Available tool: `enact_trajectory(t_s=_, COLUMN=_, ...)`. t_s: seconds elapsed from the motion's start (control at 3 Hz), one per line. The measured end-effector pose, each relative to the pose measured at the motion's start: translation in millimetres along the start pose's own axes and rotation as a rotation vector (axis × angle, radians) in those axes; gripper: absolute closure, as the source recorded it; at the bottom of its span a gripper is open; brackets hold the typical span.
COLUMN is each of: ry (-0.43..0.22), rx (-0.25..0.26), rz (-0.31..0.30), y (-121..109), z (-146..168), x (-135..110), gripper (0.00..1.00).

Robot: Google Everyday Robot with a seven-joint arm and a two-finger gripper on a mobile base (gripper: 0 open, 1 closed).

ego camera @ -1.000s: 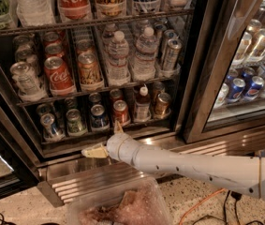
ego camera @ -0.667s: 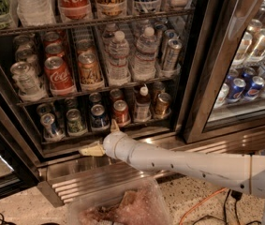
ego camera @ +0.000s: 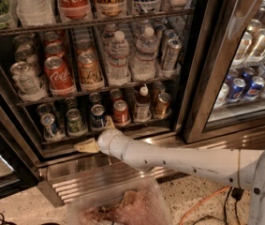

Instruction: Pick pepsi can from bottom shelf of fridge

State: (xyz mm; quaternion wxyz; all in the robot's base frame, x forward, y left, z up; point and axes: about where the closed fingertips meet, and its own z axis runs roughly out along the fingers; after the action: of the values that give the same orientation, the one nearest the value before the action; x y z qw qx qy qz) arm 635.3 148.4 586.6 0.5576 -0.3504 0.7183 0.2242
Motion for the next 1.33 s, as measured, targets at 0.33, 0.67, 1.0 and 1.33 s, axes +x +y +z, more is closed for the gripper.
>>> enact_trajectory(t_s=0.33, ry=0.004, rx=0.046, rz=-0.012, y=-8, z=1, x=0, gripper=0.0)
enact_trajectory(t_s=0.67, ry=0.0, rx=0.094, rz=-0.009, y=-19, z=1, x=0, gripper=0.07)
enact_trajectory(t_s=1.0, ry=-0.009, rx=0.111, rz=-0.014, y=-23, z=3, x=-3, gripper=0.07)
enact_trajectory(t_s=1.33, ry=-0.024, rx=0.117, rz=-0.018, y=-23, z=9, x=-7, gripper=0.07)
